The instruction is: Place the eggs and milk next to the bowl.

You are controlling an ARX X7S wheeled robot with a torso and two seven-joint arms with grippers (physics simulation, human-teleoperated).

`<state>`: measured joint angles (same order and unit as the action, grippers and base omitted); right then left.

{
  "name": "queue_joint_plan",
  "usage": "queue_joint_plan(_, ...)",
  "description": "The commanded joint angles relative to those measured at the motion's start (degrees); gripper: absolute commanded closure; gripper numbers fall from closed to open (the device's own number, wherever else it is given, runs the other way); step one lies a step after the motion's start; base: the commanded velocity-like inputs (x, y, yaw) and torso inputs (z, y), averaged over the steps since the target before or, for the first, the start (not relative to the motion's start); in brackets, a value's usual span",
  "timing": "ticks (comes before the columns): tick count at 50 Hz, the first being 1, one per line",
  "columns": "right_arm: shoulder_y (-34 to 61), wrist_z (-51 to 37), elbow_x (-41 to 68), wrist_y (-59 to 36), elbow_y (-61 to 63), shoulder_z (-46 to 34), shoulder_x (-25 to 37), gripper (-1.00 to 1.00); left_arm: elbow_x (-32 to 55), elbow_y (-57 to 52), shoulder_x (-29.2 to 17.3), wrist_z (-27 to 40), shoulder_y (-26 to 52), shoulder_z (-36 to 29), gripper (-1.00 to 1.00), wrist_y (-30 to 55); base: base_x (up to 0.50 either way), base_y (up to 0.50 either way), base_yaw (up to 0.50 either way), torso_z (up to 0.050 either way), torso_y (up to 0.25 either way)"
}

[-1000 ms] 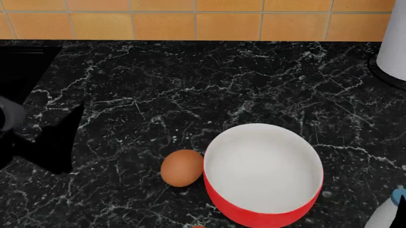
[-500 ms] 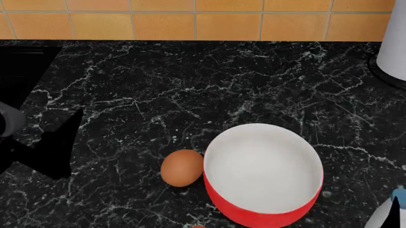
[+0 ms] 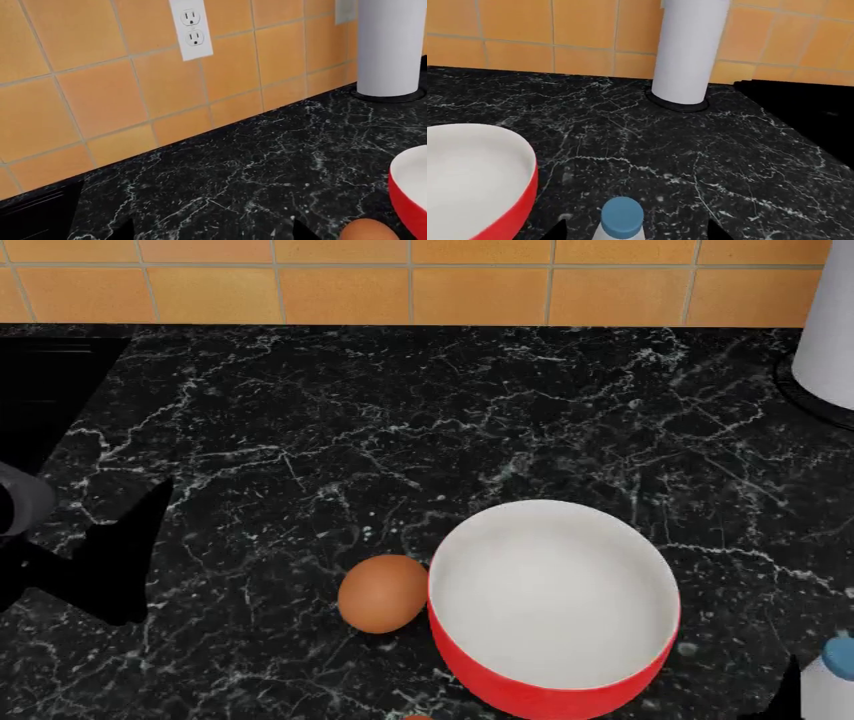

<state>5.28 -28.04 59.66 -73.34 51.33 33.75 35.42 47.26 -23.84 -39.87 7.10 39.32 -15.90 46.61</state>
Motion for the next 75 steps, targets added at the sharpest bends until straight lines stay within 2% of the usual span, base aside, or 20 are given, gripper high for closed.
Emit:
queue_joint_plan(1, -0.29, 3.65, -6.51, 4.76, -3.95, -4.5, -0.88, -1.0, -0.24, 4.55, 0.98, -1.46, -0.47, 0.58, -1.0, -4.23, 0.0, 0.0, 0.0, 0.0, 0.0)
queue_joint_plan(33, 0.97, 6.67, -15.3, 13.37, -13.81, -14.22, -1.87, -1.0, 0.07, 4.52, 0.07, -0.95, -0.72, 0.96, -1.0, -4.0, 0.0, 0.0, 0.0, 0.0, 0.0)
queue_joint_plan(51, 0.66, 6.89, -15.41, 14.4, -14.41, -14.3, -1.98, -1.0, 0.04, 4.6, -0.01, -0.81, -0.71, 0.62, -1.0, -3.87, 0.0, 0.0, 0.0, 0.0, 0.0)
queue_joint_plan(52, 0.55, 6.75, -15.42, 14.36, -14.18, -14.21, -1.94, 1.0, -0.07, 4.68, 0.01, -0.9, -0.79, 0.52, -1.0, -3.98, 0.0, 0.0, 0.0, 0.0, 0.0)
queue_joint_plan(75, -1.77, 7.84, -15.53, 16.44, -11.27, -12.79, -0.54, 1.0, -0.3, 4.64, 0.17, -1.02, -1.42, -0.03, -1.0, -4.58, 0.0, 0.0, 0.0, 0.0, 0.0)
